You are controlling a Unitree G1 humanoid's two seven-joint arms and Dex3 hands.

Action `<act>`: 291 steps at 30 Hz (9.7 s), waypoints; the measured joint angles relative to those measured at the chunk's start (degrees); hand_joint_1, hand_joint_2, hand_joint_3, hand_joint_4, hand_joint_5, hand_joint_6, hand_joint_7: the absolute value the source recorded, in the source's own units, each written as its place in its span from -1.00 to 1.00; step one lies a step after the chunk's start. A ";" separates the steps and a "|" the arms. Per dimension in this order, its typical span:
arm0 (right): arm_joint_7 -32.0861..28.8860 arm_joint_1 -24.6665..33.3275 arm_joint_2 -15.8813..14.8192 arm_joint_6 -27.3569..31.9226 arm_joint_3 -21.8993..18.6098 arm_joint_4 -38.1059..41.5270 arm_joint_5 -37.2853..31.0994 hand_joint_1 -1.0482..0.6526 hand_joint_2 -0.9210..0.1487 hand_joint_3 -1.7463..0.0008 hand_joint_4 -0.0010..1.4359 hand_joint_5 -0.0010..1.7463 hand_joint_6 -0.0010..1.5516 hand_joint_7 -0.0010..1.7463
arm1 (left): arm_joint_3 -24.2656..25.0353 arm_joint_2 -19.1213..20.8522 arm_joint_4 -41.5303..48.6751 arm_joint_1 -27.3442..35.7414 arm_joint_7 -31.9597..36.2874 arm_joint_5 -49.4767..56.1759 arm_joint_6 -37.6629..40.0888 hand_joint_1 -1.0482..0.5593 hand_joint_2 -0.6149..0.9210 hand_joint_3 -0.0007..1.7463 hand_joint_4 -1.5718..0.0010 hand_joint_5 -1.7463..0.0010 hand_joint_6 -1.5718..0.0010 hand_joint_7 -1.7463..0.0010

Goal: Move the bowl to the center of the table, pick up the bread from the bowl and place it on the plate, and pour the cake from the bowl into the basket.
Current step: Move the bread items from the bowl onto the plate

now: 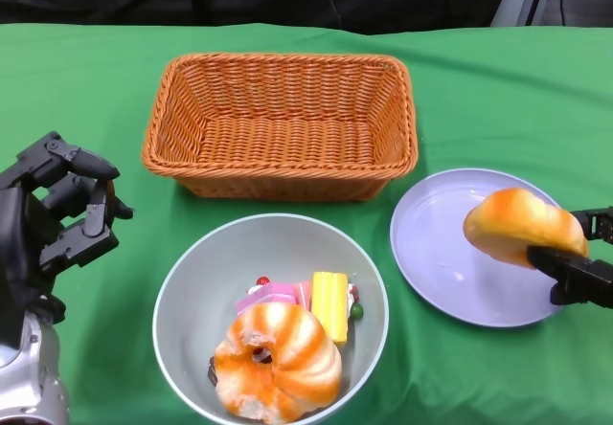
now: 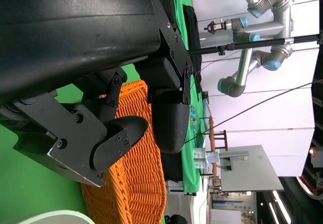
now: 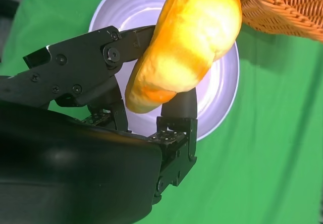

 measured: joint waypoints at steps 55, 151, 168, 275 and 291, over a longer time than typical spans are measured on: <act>-42.22 -5.86 -3.08 -85.39 22.22 56.70 -34.40 -0.05 -0.99 0.97 -0.27 -0.54 -0.09 -1.00 | -0.67 -0.50 -0.97 1.22 0.59 1.01 -0.92 0.30 0.54 0.24 -0.03 -0.75 -0.06 -0.44; 19.30 4.96 0.84 -25.27 40.05 -27.95 -41.82 -0.73 -1.00 0.82 -0.31 -0.76 -0.41 -1.00 | -3.94 -2.02 -1.01 1.52 2.74 4.96 -2.10 0.30 0.52 0.29 -0.02 -0.77 -0.03 -0.50; 26.23 -1.26 0.98 -18.52 45.27 -19.65 -43.30 -0.76 -1.00 0.78 -0.36 -0.86 -0.45 -1.00 | -4.48 -2.87 -1.02 1.43 4.85 5.13 -2.32 0.29 0.57 0.22 -0.01 -0.77 -0.02 -0.49; -27.61 -9.72 5.61 -71.38 42.55 31.31 -46.35 -0.06 -1.00 0.89 -0.01 0.50 0.11 -0.25 | -5.34 -2.83 -0.67 1.28 8.26 7.57 -5.39 0.29 0.48 0.32 -0.04 -0.77 -0.04 -0.49; -22.19 -7.77 6.22 -68.79 38.09 22.42 -40.74 -0.03 -0.99 0.90 -0.08 0.71 0.11 -0.22 | -5.38 -2.53 1.65 1.07 8.26 7.59 -6.07 0.29 0.49 0.30 -0.03 -0.77 -0.03 -0.49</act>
